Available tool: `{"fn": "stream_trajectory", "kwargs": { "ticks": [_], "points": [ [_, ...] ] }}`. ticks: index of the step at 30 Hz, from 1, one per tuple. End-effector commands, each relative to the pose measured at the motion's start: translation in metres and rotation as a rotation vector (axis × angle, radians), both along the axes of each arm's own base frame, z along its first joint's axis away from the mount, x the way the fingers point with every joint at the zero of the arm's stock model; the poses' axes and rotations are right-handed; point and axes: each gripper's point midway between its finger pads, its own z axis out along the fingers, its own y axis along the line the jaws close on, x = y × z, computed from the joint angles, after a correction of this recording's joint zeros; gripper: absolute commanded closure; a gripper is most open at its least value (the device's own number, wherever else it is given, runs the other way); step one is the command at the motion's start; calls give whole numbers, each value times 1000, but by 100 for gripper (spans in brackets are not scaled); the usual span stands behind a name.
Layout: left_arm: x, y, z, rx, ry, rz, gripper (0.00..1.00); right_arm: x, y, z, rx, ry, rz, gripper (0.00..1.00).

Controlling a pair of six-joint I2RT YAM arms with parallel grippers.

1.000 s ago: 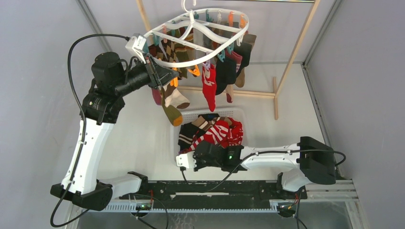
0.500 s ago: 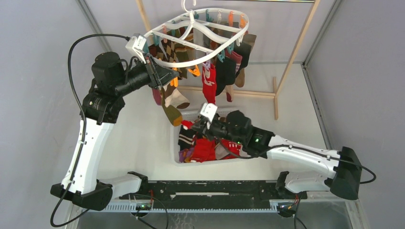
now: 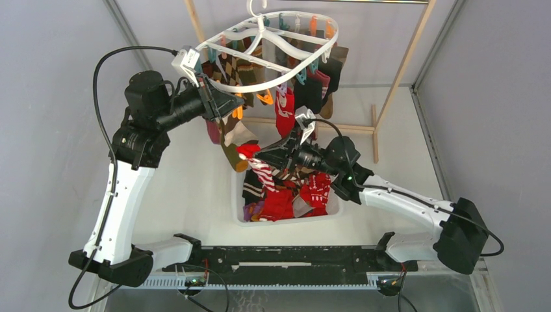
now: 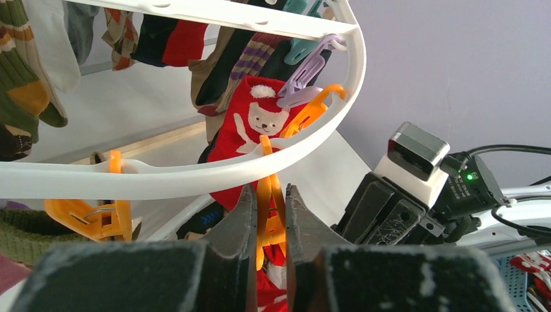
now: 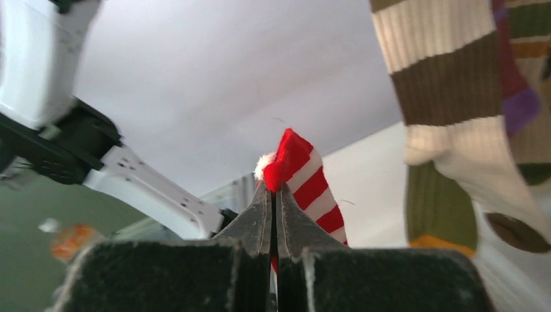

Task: Clip the socks to the hanger
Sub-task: Clamp the sock onto the hanger.

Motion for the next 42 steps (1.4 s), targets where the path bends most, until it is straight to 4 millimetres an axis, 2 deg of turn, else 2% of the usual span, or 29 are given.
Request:
{"fn": "stream_trajectory", "kwargs": {
  "ticks": [1, 4, 8, 18, 25, 32, 42],
  "points": [
    [-12, -5, 7, -19, -13, -64, 91, -14, -3, 44, 207, 49, 161, 100],
    [-13, -7, 7, -23, -13, -78, 91, -12, -6, 50, 263, 85, 240, 100],
    [-14, -9, 7, -26, -13, -92, 92, -9, -4, 50, 294, 102, 267, 100],
    [-19, -15, 6, -53, 3, -141, 92, 0, -1, 67, 470, 183, 373, 100],
    [-25, -20, 5, -69, 21, -184, 93, 3, 4, 79, 502, 180, 420, 100],
    [-29, -24, 10, -98, 24, -217, 93, 7, -2, 88, 545, 186, 423, 100],
    [-36, -29, 16, -137, 41, -274, 94, 16, -4, 90, 571, 199, 390, 100]
  ]
}}
